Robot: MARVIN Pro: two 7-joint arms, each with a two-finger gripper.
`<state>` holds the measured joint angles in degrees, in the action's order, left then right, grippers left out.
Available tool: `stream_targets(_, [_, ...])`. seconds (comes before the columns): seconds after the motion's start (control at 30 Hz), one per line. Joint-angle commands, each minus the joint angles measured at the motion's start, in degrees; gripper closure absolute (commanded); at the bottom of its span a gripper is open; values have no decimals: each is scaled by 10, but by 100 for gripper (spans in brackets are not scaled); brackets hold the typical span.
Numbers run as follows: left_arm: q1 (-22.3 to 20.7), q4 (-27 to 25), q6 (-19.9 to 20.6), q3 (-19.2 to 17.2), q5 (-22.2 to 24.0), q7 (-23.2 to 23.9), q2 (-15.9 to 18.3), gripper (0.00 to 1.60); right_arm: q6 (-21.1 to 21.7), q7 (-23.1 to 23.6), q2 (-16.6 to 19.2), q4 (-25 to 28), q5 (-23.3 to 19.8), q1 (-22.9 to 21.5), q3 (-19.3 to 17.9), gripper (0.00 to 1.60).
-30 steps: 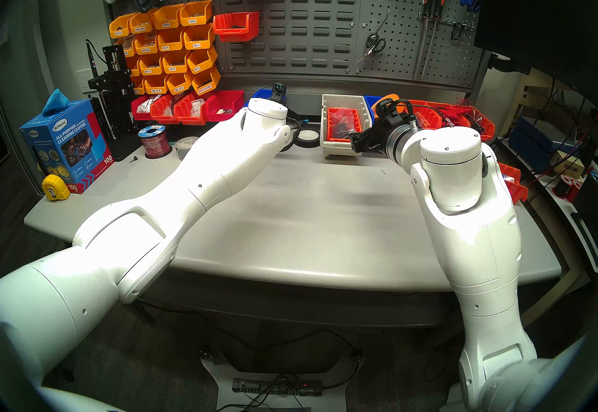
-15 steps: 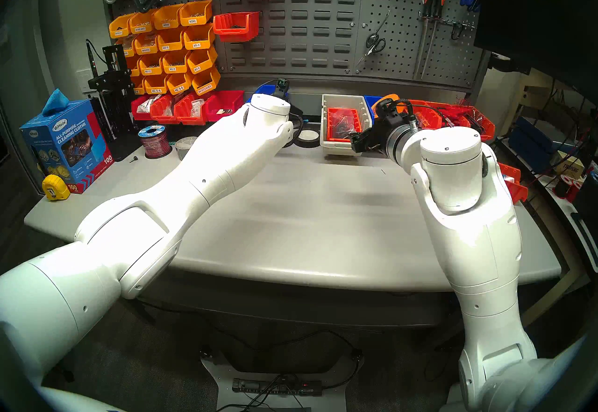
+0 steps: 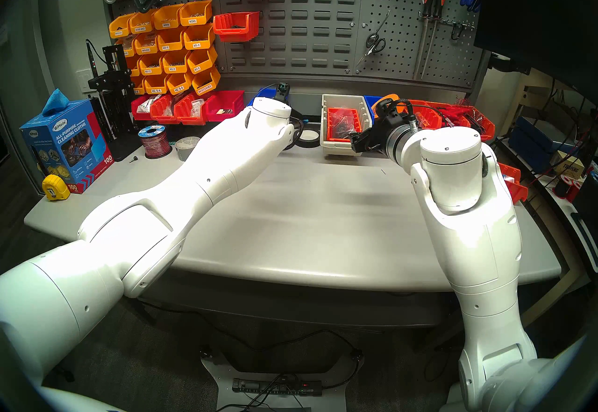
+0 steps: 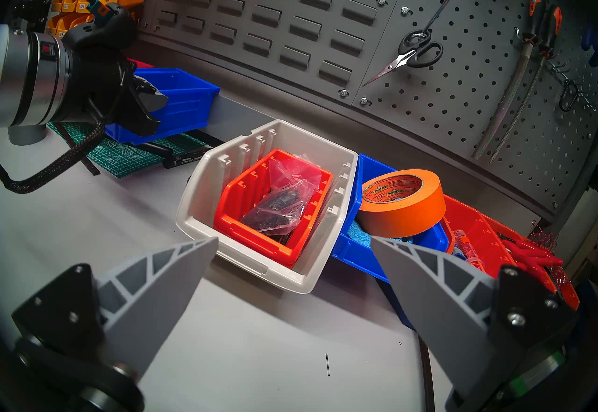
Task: Hang all the unorganized tool boxes onto the wall
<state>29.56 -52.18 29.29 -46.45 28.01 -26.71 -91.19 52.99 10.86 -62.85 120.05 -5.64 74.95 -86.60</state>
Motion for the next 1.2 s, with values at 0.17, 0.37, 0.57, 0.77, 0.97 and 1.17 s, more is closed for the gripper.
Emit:
stream_targets(0.17, [-41, 18, -20, -2, -11, 5, -14, 160, -1, 1, -1, 6, -1, -7, -1, 0])
stream_targets(0.37, [-45, 33, -25, -3, -12, 11, -20, 160, -1, 1, -1, 6, -1, -7, -1, 0])
stream_targets(0.57, [-41, 55, -34, -4, -10, 15, -31, 160, -1, 1, -1, 6, -1, -7, -1, 0])
stream_targets(0.77, [-28, 63, -42, -17, 1, 14, -40, 160, -1, 1, -1, 6, -2, -7, -1, 0])
stream_targets(0.97, [-9, 50, -51, -25, 7, 19, -37, 160, -1, 1, -1, 6, -2, -7, -1, 0])
stream_targets(1.17, [9, 24, -55, -30, 13, 21, -32, 20, -1, 1, -1, 6, -2, -7, -1, 0])
